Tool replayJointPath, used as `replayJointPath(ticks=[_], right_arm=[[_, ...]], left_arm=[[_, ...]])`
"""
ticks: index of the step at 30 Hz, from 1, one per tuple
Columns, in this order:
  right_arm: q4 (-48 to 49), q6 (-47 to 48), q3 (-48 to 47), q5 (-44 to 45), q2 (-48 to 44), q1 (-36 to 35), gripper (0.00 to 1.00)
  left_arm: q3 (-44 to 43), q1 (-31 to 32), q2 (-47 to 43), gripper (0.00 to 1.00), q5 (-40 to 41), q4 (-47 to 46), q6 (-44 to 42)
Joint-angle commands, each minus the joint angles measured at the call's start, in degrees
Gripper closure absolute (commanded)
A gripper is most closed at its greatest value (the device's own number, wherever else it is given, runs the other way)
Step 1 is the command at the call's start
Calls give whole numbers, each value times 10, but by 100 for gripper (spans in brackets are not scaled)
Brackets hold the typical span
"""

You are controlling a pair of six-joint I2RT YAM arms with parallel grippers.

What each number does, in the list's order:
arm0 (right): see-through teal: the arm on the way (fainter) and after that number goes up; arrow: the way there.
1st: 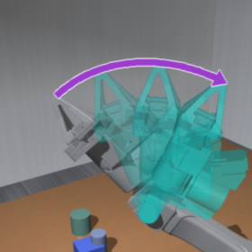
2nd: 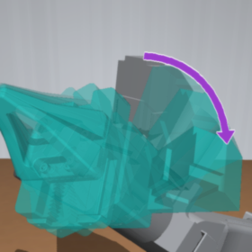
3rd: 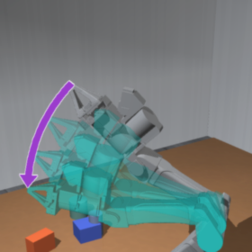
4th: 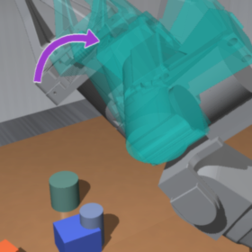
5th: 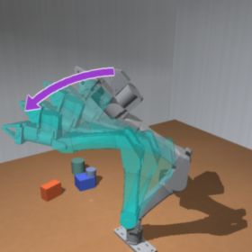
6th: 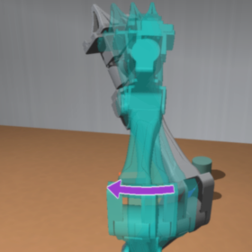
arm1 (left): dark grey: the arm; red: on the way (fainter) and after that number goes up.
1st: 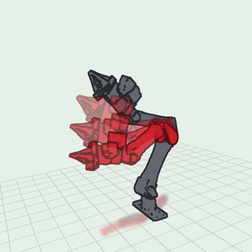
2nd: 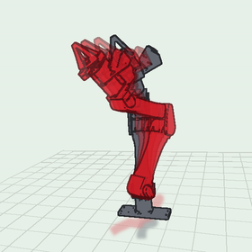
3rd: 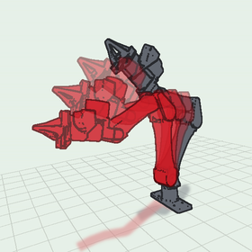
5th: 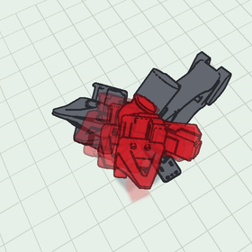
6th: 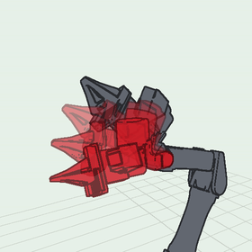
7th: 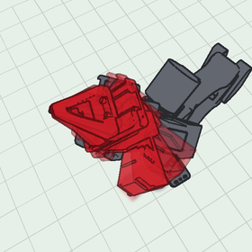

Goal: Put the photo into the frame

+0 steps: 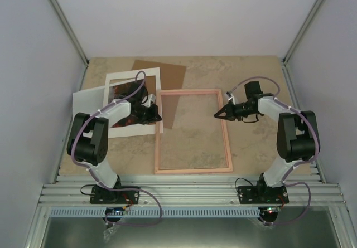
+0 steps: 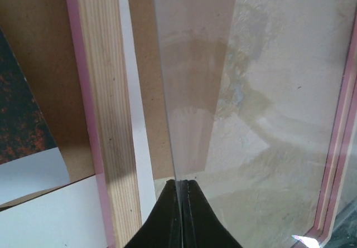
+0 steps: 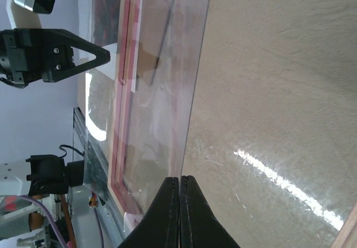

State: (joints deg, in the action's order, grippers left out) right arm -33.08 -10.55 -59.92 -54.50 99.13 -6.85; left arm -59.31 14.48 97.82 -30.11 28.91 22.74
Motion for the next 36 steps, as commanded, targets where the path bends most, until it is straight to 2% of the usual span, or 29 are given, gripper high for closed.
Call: replayJointPath(ticks=[1,4,8,12,18,21,36], right_arm=[[19,6,7,14,12,1,100],[36,9,6,19,31,1,100],[39,15,12,21,37,0,99],[44,17,33,23,27,-1,100],[37,20,29,20,30,0,100],[28,23,25,19,30,0,99],[-13,27,1,24,30,2,100]], left_arm=[[15,-2,10,100,16,-20,15],[18,-2,16,98,19,-29,19],[15,-2,14,82,23,-22,10],[12,-2,0,49,26,-10,6],[13,-13,-30,27,42,1,-4],[11,-27,-36,26,57,0,-1],[12,-47,-26,28,83,-36,40]])
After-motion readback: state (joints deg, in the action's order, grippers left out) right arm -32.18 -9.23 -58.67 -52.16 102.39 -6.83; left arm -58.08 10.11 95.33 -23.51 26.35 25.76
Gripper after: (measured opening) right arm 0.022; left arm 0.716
